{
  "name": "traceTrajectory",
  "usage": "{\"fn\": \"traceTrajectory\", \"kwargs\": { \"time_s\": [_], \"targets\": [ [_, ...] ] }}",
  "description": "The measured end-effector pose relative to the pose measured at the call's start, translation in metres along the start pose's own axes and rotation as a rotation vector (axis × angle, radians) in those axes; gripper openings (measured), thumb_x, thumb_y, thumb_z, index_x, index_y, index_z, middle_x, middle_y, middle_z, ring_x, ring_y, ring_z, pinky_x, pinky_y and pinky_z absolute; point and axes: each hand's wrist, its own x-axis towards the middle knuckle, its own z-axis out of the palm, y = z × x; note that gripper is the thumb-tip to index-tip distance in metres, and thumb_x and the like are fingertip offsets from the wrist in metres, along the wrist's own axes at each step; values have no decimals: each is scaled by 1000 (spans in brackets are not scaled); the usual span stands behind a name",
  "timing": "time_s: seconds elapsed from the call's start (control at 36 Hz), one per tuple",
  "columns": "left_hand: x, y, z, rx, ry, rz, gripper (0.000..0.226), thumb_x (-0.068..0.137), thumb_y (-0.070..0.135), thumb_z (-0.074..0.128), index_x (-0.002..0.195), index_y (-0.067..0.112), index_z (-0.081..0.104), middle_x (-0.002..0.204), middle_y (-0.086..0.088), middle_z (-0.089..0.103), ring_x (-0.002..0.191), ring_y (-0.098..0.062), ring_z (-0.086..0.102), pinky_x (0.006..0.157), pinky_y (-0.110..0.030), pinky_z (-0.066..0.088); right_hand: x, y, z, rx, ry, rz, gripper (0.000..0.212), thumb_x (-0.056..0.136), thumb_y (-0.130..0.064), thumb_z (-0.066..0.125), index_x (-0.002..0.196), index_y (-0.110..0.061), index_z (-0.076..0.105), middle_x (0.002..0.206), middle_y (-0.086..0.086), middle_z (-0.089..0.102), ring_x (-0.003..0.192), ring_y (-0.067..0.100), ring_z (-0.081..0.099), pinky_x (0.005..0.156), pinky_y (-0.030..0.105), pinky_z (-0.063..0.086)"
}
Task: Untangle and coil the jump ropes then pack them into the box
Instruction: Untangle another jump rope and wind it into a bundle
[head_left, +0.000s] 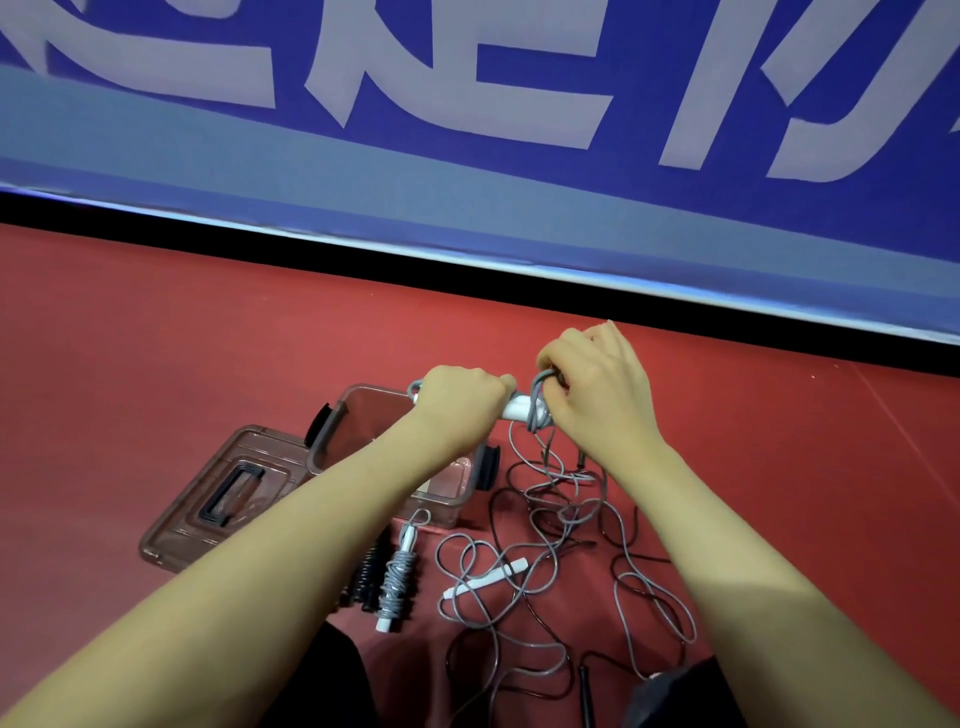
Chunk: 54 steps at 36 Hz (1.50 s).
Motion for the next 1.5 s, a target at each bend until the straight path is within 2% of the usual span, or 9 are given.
{"fn": "traceTrajectory", "kwargs": {
  "time_s": [0.22,0.33,0.39,0.5,0.58,0.69,1.0,1.22,1.5],
  "targets": [
    [-1,-9,2,-33,297,314,18,57,7,63,69,17,55,46,-1,53,37,-22,52,50,-20,21,0,11,-1,57,-200,133,14,74,1,63,79,-12,60,99,3,48,94,24,44,71,34,41],
    [-2,-10,2,-60,371,399,14,54,9,56,63,19,53,43,3,46,37,-20,48,50,-19,18,-1,20,0,165,-266,176,14,83,-3,61,82,-17,58,99,-9,40,90,13,39,52,26,35],
    [-3,-11,0,-104,433,406,11,64,11,46,66,19,54,47,4,48,42,-20,50,51,-20,18,-2,22,2,314,-265,186,23,81,5,59,79,-18,57,95,-11,37,81,14,45,61,37,45],
    [-5,-17,-4,-224,583,455,19,72,17,36,67,14,54,51,0,49,45,-22,50,49,-22,26,-2,19,0,458,-269,171,30,78,18,51,86,-9,61,94,-5,40,80,3,44,74,14,40],
    [-6,-21,-9,-270,632,464,3,74,19,40,76,17,41,54,-2,48,47,-23,46,52,-27,26,-1,18,-3,508,-296,194,37,77,18,48,96,-10,64,98,0,44,86,11,47,85,20,44],
    [-8,-20,-13,-428,601,357,10,68,21,42,71,13,46,54,-2,50,45,-25,46,53,-27,21,0,17,-5,530,-292,223,34,77,6,58,105,-12,63,99,6,56,85,18,53,73,8,37],
    [-4,3,-18,-904,434,-253,22,91,14,51,96,14,29,74,-11,54,64,-38,49,54,-34,29,3,11,5,437,-448,377,13,95,-22,45,96,-14,56,80,7,66,72,26,60,71,38,49],
    [2,6,-13,-805,300,-427,23,91,10,47,109,8,33,83,-11,55,71,-35,50,59,-35,33,4,1,4,309,-546,311,40,97,-41,45,64,-20,34,64,-2,40,69,25,37,61,34,31],
    [1,-2,-4,-503,98,-516,35,89,5,49,120,4,32,99,-16,63,87,-36,61,62,-36,35,7,-8,-3,353,-625,270,34,103,-30,33,84,-20,59,69,2,57,69,30,53,69,39,46]
  ]
}}
